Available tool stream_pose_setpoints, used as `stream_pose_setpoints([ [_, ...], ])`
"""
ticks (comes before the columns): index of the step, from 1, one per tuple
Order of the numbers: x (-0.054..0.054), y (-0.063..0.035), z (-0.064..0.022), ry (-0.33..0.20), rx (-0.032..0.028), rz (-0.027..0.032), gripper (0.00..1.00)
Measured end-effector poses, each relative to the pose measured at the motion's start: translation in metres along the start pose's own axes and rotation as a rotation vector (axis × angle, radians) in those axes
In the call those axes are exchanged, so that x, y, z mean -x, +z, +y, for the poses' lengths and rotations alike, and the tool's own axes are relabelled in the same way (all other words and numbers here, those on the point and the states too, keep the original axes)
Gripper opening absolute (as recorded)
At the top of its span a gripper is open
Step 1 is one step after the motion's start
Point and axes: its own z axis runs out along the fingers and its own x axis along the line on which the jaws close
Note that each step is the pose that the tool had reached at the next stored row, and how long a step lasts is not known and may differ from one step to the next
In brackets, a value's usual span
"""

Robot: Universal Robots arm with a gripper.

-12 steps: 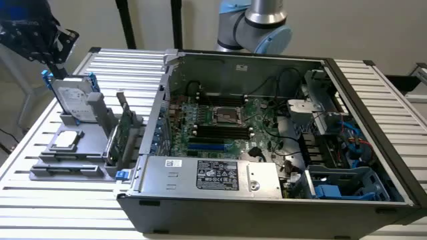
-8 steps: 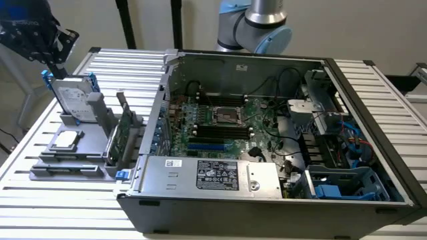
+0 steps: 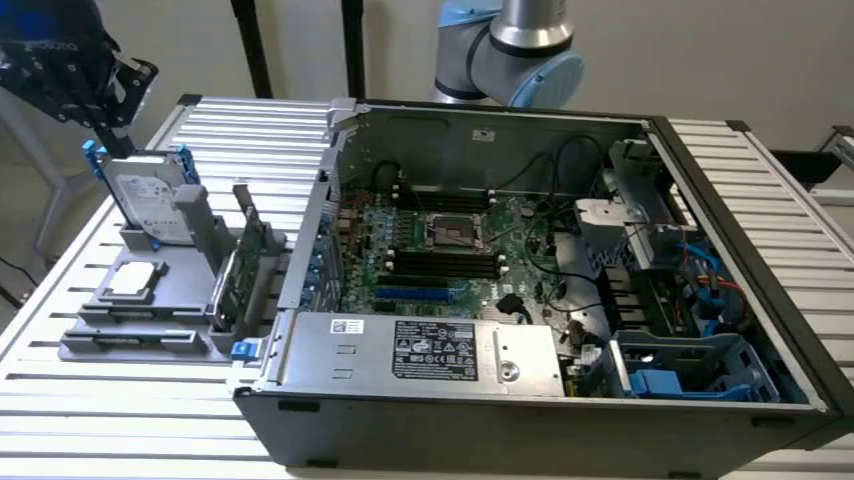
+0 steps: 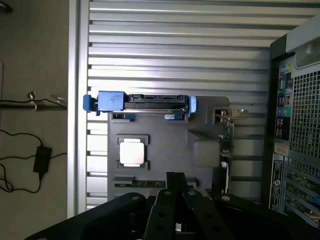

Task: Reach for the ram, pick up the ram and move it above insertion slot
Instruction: 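Reach for the ram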

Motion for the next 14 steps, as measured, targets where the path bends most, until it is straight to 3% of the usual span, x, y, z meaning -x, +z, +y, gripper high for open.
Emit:
stream_pose_setpoints([
  [5, 0.000, -0.0003, -0.0036, 0.000, 0.0000, 0.0003, 0.11],
  [14, -0.001, -0.0002, -0.0435, 0.000, 0.0002, 0.0001, 0.11],
])
